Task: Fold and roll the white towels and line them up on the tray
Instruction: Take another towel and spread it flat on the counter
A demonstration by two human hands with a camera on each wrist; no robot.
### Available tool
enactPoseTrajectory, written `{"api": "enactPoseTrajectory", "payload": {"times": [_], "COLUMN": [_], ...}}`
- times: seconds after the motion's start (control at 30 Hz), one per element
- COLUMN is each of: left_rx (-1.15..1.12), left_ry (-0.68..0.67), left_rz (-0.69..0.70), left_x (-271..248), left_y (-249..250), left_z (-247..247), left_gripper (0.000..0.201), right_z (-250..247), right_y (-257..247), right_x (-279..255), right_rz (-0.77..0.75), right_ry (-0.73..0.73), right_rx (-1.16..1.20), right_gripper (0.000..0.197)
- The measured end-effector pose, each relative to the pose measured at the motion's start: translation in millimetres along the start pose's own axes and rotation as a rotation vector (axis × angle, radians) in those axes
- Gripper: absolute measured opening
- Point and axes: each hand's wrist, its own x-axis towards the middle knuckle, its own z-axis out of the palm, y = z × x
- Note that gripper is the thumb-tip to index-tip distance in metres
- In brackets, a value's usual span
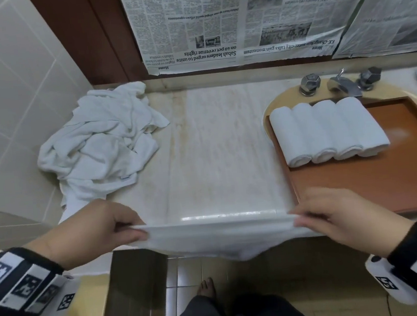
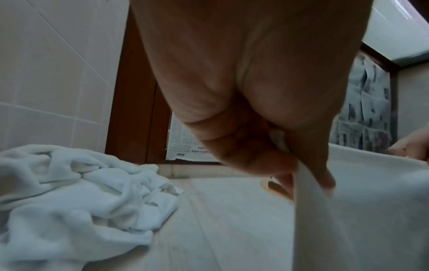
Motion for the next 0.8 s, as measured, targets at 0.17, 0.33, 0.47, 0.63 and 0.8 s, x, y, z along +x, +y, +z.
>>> {"api": "enactPoseTrajectory", "payload": {"times": [0.17,0.33,0.47,0.63,0.8], "left_rx": [0.018,0.126,0.369,0.312,0.048], "left_ry": [-0.494,-0.591,-0.299,0.189,0.537], "left_rz": [-0.236,-0.319,-0.329,-0.334,-0.433], "left_x": [34.3,113.8,196.4,294.4,370.6], "left_y": [2.5,-13.4,-33.9,-65.2,-84.5], "left_z": [-12.4,-51.8,-98.1,-119.5,-96.5], "left_gripper": [0.010,0.024,0.029,0.029,0.012], "right_z": [-18.5,-53.3,-66.2,-70.0,-50.9], "right_y": [-0.5,26.9,79.5,140.1,196.1], "right_x": [23.9,104.7,196.7,299.8,372.9], "right_rz": [0.086,0.129,0.281,0.594,0.801], "right_ry": [-0.501,-0.476,-0.248,0.146,0.369], "right_rx": [0.027,-0.112,-0.165,0.036,0.245], "right_gripper": [0.012,0.012,0.013,0.024,0.019]}}
